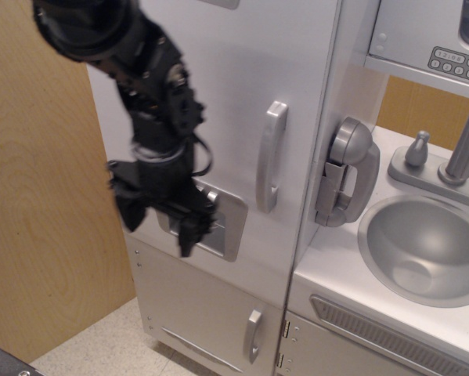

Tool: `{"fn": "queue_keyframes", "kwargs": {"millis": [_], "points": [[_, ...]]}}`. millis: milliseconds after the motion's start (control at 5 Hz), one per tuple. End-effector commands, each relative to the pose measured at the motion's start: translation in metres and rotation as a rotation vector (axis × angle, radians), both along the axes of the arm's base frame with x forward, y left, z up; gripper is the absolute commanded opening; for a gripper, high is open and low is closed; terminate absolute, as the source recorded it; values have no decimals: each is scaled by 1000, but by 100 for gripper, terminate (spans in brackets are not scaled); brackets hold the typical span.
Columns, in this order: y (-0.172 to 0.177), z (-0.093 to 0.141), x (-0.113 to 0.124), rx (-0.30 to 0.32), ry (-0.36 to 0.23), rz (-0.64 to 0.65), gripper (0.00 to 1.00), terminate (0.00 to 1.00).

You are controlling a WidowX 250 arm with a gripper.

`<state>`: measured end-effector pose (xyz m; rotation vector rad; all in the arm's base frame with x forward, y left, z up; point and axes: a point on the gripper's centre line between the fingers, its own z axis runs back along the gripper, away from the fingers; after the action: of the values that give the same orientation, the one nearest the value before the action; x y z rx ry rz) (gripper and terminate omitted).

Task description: Open fridge

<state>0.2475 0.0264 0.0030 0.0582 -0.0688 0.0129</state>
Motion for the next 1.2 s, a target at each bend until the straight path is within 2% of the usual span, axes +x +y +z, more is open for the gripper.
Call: {"fn": "queue_keyframes", "kwargs": {"millis": [0, 200, 400, 600, 800, 1000], "points": [[-43, 42, 33, -10, -148, -67, 100, 0], [-49, 53, 46, -41, -187, -53, 100, 0], [-57, 53, 54, -51, -206, -96, 100, 0], [-56, 58, 63, -33, -297, -79, 100, 0], [-56, 56, 73, -41, -290, -85, 100, 0], [-57, 54, 74, -32, -336, -75, 100, 0]]}}
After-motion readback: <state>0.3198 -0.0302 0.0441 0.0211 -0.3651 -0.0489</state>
